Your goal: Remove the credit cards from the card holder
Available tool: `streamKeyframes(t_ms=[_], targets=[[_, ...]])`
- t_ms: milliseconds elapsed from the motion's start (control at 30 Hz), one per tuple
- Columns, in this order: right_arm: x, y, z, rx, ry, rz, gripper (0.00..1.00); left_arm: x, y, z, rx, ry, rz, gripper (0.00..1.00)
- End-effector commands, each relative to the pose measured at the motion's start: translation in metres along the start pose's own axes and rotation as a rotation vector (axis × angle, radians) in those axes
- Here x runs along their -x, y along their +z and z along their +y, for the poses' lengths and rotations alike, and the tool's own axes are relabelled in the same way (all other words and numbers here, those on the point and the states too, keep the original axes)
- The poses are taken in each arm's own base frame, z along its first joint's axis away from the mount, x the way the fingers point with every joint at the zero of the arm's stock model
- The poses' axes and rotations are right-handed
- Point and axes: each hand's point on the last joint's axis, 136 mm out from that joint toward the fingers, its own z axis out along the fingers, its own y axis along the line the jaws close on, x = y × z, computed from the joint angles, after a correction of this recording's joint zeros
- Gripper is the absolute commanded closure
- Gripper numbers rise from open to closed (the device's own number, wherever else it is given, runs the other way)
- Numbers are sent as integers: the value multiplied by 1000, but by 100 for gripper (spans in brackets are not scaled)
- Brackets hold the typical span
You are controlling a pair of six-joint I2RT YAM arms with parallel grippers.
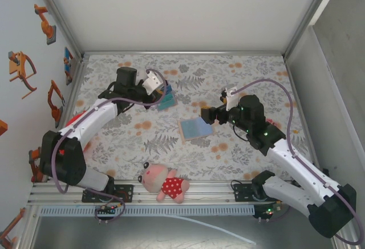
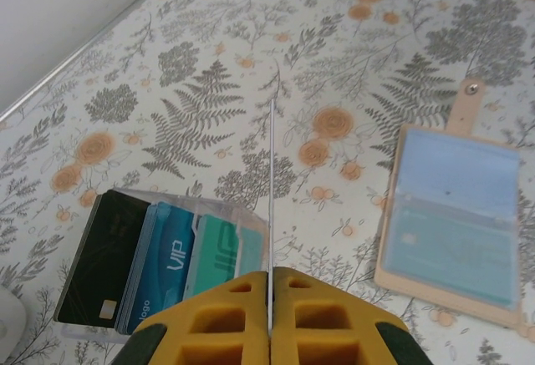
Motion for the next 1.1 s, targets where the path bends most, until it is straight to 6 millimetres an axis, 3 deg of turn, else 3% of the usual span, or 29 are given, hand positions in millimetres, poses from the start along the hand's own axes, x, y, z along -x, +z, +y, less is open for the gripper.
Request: streamKeyframes(t_ms=[0,200,433,1067], targets=[[12,0,-13,-84,24,-26,1,6,4,16,6,66,-22,100],[10,5,-25,-146,36,-19,1,-14,24,39,8,61,22,100],[10,6,-25,-145,45,-16,1,-32,41,56,-24,35,61,100],[9,6,-23,-133,55,-17,1,-71,78,56,-144,-10,170,100]])
